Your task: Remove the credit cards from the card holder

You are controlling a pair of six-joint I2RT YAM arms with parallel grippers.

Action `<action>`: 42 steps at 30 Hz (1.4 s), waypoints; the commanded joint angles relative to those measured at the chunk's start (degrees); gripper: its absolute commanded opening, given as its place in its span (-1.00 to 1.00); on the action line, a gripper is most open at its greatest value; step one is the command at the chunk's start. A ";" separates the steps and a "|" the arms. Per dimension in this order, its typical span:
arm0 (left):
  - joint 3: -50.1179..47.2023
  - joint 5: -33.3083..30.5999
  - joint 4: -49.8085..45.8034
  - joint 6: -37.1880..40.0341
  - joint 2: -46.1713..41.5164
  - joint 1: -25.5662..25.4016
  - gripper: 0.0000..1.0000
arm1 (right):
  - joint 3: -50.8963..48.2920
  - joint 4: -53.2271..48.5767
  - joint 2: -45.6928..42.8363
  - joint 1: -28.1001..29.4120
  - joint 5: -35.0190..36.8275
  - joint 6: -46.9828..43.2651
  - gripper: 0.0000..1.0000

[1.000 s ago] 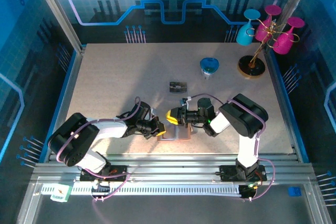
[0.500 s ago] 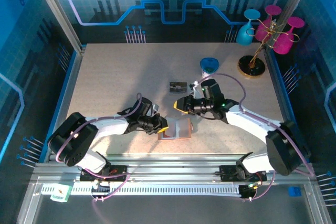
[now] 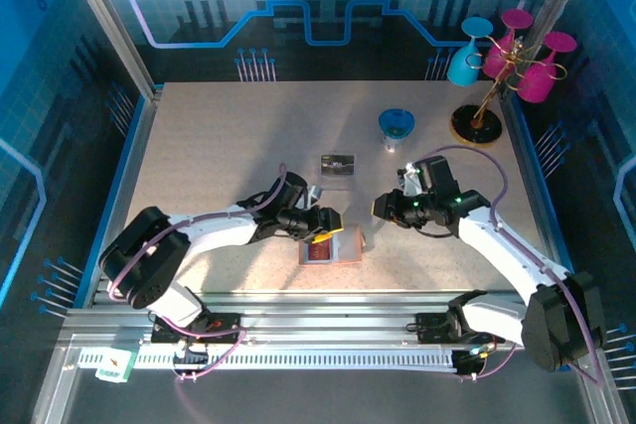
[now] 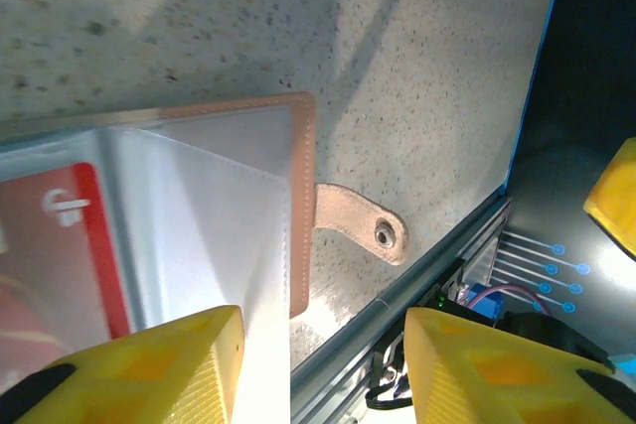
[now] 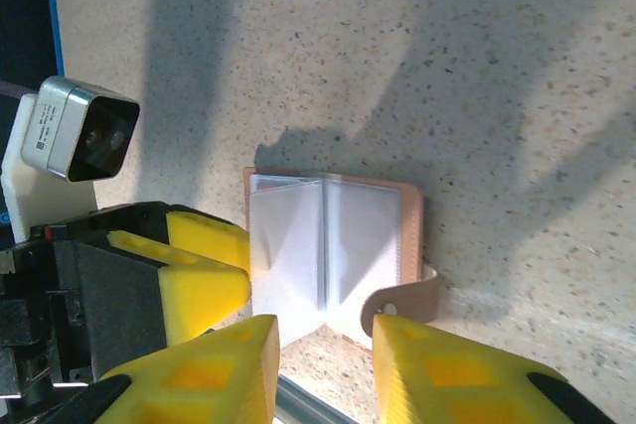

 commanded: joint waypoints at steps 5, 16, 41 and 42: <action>6.10 1.18 0.04 0.52 7.30 -3.68 0.03 | -1.32 -4.66 -3.39 -2.99 -0.29 -2.34 -0.38; 8.53 1.36 2.84 -1.41 14.15 -5.72 0.05 | -2.90 -5.55 -5.95 -4.15 -0.90 -2.36 -0.38; -5.02 -5.14 -10.09 2.83 -11.81 5.34 0.00 | 6.75 2.88 9.73 15.10 2.45 4.55 -0.44; -5.82 -5.14 -10.08 2.65 -12.51 5.60 -0.03 | 7.21 3.33 11.24 16.06 2.49 4.68 -0.44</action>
